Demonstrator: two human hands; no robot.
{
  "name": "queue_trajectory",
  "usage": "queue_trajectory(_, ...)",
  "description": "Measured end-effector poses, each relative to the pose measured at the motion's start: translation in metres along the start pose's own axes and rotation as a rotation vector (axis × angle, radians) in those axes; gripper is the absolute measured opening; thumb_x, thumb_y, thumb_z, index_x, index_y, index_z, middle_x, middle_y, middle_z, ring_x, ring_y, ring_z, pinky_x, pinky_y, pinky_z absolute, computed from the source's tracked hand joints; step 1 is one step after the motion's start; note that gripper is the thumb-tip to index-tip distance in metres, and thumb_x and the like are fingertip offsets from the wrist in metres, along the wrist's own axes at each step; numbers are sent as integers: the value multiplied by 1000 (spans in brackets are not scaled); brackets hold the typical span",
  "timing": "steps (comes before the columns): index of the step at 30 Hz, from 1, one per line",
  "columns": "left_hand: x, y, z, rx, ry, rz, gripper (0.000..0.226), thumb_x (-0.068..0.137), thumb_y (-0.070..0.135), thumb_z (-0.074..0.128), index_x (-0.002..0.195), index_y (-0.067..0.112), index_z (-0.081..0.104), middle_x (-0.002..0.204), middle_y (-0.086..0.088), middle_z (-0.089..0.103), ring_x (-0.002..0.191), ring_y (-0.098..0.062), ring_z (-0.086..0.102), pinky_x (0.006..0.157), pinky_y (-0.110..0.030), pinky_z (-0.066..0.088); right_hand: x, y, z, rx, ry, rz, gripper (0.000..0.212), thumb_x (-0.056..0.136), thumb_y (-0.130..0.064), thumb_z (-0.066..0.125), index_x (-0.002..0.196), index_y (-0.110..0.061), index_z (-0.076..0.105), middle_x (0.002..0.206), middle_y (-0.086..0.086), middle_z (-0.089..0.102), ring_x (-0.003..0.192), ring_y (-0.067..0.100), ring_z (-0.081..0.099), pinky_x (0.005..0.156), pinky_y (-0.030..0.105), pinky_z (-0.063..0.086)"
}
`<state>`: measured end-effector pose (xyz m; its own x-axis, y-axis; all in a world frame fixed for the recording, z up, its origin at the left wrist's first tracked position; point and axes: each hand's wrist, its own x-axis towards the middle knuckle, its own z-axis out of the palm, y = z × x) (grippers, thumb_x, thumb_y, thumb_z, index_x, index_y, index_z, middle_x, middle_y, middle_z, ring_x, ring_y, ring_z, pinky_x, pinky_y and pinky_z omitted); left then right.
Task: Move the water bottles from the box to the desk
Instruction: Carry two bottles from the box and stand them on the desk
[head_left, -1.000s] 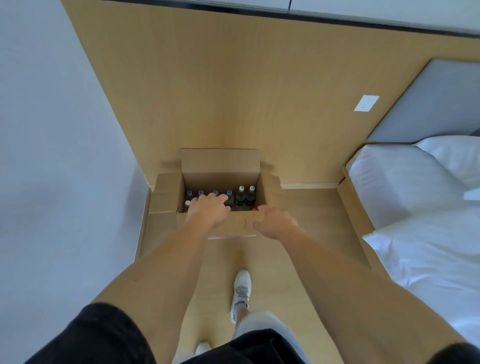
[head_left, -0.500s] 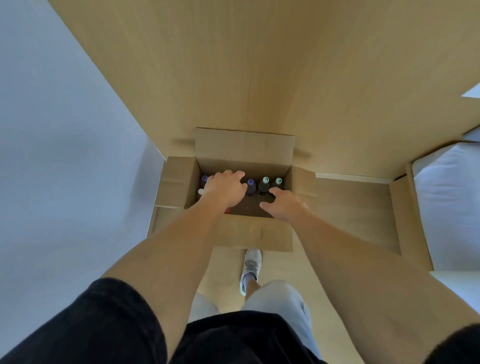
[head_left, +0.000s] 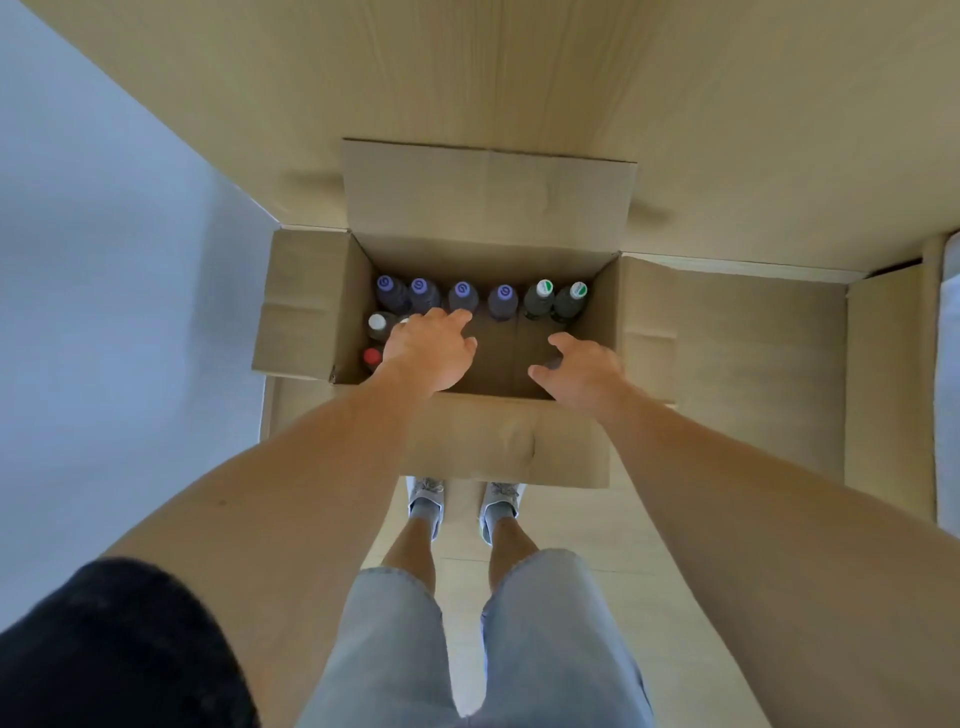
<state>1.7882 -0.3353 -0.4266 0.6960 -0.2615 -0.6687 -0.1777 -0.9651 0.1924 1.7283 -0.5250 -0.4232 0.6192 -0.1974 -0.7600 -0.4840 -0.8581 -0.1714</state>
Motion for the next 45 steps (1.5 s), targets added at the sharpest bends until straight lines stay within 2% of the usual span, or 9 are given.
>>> queue_trajectory(7,65,-24,39,41,-42,31,52,105,41,35,155,26,32,148,-10,46,133,-34,45,105,-48,39,71,14,38,-23,-56,29,63,95,-55,50,152,-31,34,144,8,51,130,33,48,105,43,44)
queue_trajectory(18,143,-37,103,61,-105,55,52,105,42,36,155,28,30,149,-8,45,135,-33,43,109,-47,38,149,52,83,-42,-40,127,61,98,-52,48,152,-31,31,142,9,51,127,34,50,101,43,45)
queue_trajectory(26,165,-64,129,93,-163,18,52,105,42,36,155,27,31,151,-9,43,138,-33,41,112,-46,37,174,58,103,-49,-74,150,49,98,-43,52,143,-28,40,126,12,55,115,34,55,93,42,47)
queue_trajectory(32,177,-80,146,93,-199,-13,51,105,44,37,154,28,33,151,-7,44,136,-33,44,109,-46,39,192,57,116,-16,-114,232,54,97,-36,58,147,-26,41,133,13,51,123,35,52,99,40,45)
queue_trajectory(36,179,-95,159,83,-236,-34,48,103,40,46,149,27,39,146,-7,47,131,-32,48,105,-46,45,208,52,125,1,-138,264,55,98,-33,59,148,-20,40,140,14,45,123,34,53,98,40,47)
queue_trajectory(40,184,-103,172,85,-261,-48,51,100,35,57,148,26,42,140,-7,49,130,-31,48,105,-44,46,220,51,131,-44,-166,247,55,99,-22,57,152,-22,39,144,16,41,124,35,52,103,41,47)
queue_trajectory(45,203,-104,183,142,-283,-59,56,94,25,66,145,27,43,139,-8,50,128,-34,51,101,-44,48,235,57,140,-89,-153,265,53,96,-14,60,146,-12,43,145,16,38,125,36,51,105,40,45)
